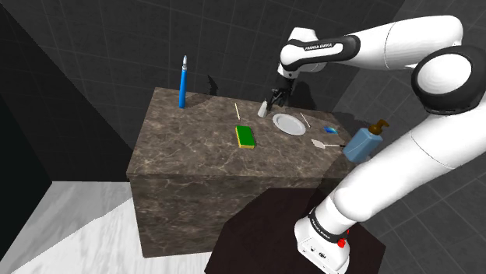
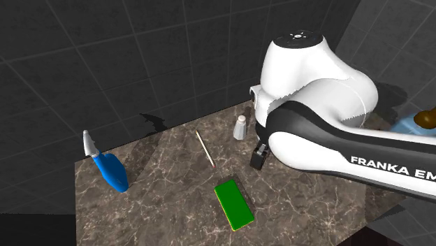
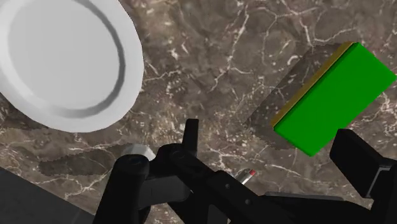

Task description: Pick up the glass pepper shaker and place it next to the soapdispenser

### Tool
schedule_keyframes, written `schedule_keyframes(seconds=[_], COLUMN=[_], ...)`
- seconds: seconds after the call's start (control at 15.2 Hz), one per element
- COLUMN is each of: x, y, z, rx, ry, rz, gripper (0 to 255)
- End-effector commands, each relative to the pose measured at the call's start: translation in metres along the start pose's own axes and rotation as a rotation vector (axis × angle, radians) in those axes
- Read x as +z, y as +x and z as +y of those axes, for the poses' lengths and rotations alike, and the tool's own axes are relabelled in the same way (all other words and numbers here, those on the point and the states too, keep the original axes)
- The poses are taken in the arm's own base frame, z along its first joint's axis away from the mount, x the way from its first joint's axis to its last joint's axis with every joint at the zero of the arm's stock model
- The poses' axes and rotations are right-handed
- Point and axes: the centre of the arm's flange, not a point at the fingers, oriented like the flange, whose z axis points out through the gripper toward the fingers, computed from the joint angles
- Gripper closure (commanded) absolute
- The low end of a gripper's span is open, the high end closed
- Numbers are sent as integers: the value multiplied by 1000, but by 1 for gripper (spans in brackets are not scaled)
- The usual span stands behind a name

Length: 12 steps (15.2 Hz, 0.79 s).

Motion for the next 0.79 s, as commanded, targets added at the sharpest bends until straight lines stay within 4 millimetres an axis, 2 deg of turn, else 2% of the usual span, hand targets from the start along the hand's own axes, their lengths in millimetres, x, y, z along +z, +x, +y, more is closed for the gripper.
schedule_keyframes(seconds=[0.0,0.73], x=[6,39], y=[16,113], z=[15,98], rx=[-7,-42], ry=[-14,-88], rz=[9,57], gripper=[0,0])
